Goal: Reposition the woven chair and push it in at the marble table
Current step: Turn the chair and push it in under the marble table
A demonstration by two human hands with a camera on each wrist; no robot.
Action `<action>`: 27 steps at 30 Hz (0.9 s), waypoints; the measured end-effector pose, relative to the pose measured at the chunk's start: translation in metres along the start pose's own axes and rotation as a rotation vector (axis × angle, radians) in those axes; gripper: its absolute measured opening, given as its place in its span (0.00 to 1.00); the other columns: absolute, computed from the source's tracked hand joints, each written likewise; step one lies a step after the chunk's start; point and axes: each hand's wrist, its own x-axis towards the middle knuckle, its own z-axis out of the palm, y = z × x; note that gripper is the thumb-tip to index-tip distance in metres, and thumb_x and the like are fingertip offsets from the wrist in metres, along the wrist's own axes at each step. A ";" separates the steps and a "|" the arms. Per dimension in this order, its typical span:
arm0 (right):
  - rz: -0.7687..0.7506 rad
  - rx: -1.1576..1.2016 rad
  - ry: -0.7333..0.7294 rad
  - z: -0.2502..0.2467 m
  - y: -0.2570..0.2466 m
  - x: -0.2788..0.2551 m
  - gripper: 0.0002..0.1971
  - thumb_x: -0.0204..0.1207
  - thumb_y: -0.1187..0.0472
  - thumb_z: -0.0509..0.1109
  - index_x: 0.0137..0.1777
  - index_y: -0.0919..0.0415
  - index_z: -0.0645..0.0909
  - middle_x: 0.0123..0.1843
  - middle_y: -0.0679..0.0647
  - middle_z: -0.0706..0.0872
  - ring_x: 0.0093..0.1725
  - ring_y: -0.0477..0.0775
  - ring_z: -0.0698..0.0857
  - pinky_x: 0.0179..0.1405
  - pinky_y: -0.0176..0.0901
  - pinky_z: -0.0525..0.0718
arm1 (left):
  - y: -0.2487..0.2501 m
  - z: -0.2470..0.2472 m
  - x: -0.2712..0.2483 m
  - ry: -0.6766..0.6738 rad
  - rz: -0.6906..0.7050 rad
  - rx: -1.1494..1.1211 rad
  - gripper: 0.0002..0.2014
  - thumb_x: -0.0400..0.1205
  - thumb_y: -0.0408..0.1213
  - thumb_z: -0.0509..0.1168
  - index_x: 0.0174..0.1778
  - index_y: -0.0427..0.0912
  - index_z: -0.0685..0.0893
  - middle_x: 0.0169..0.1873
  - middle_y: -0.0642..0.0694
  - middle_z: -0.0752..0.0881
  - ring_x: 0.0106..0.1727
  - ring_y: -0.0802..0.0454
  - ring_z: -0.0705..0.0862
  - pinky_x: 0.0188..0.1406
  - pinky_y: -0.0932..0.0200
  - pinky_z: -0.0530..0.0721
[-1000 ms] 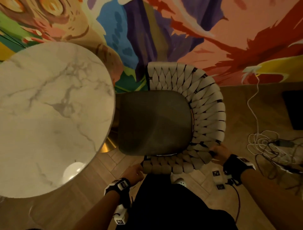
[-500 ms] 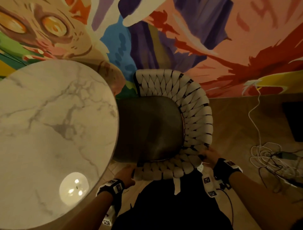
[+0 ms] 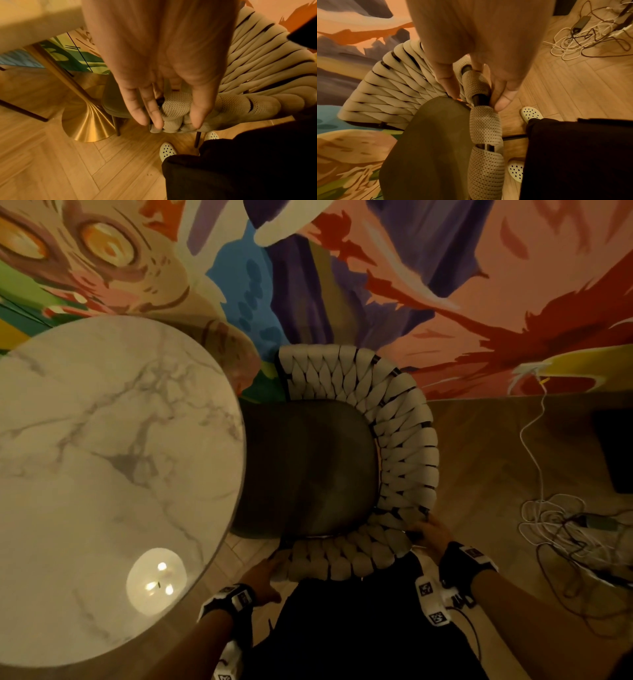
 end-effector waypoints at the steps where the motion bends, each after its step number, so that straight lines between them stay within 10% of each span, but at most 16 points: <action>1: 0.013 0.014 -0.001 0.003 0.002 -0.009 0.26 0.76 0.67 0.67 0.74 0.51 0.72 0.68 0.61 0.82 0.65 0.70 0.82 0.53 0.61 0.84 | -0.004 0.002 -0.002 -0.015 -0.006 -0.003 0.49 0.70 0.39 0.76 0.83 0.52 0.52 0.81 0.42 0.63 0.79 0.41 0.68 0.77 0.48 0.71; 9: 0.039 -0.024 0.024 0.003 0.018 -0.005 0.28 0.80 0.66 0.63 0.79 0.49 0.66 0.69 0.61 0.80 0.52 0.62 0.82 0.41 0.51 0.82 | -0.024 0.014 0.000 -0.037 -0.015 -0.095 0.42 0.73 0.42 0.73 0.81 0.50 0.59 0.79 0.41 0.67 0.76 0.39 0.72 0.74 0.46 0.75; 13: 0.018 0.009 0.047 0.006 0.016 -0.013 0.18 0.85 0.66 0.57 0.74 0.56 0.69 0.54 0.61 0.81 0.44 0.59 0.81 0.36 0.48 0.79 | -0.027 0.014 0.001 0.099 -0.091 -0.321 0.28 0.78 0.32 0.66 0.75 0.41 0.71 0.70 0.36 0.78 0.65 0.37 0.81 0.62 0.46 0.80; 17: -0.018 -0.038 0.054 0.007 0.020 -0.009 0.24 0.83 0.66 0.60 0.79 0.56 0.65 0.55 0.64 0.81 0.47 0.63 0.83 0.50 0.59 0.84 | -0.042 0.011 0.007 0.165 -0.221 -0.676 0.26 0.80 0.31 0.64 0.75 0.38 0.71 0.72 0.36 0.76 0.52 0.40 0.83 0.40 0.52 0.81; 20: -0.013 -0.061 0.048 0.007 0.020 -0.005 0.27 0.82 0.67 0.63 0.80 0.56 0.65 0.59 0.65 0.81 0.58 0.70 0.83 0.65 0.70 0.80 | -0.047 0.007 0.011 0.179 -0.257 -0.777 0.22 0.80 0.32 0.63 0.72 0.37 0.74 0.60 0.36 0.82 0.51 0.40 0.83 0.44 0.50 0.79; 27: 0.027 -0.162 0.051 0.004 0.013 -0.004 0.27 0.80 0.69 0.62 0.79 0.57 0.66 0.61 0.66 0.82 0.60 0.71 0.84 0.65 0.69 0.81 | -0.042 0.001 0.012 0.181 -0.252 -0.738 0.18 0.79 0.33 0.63 0.65 0.39 0.80 0.45 0.38 0.85 0.43 0.43 0.83 0.38 0.55 0.79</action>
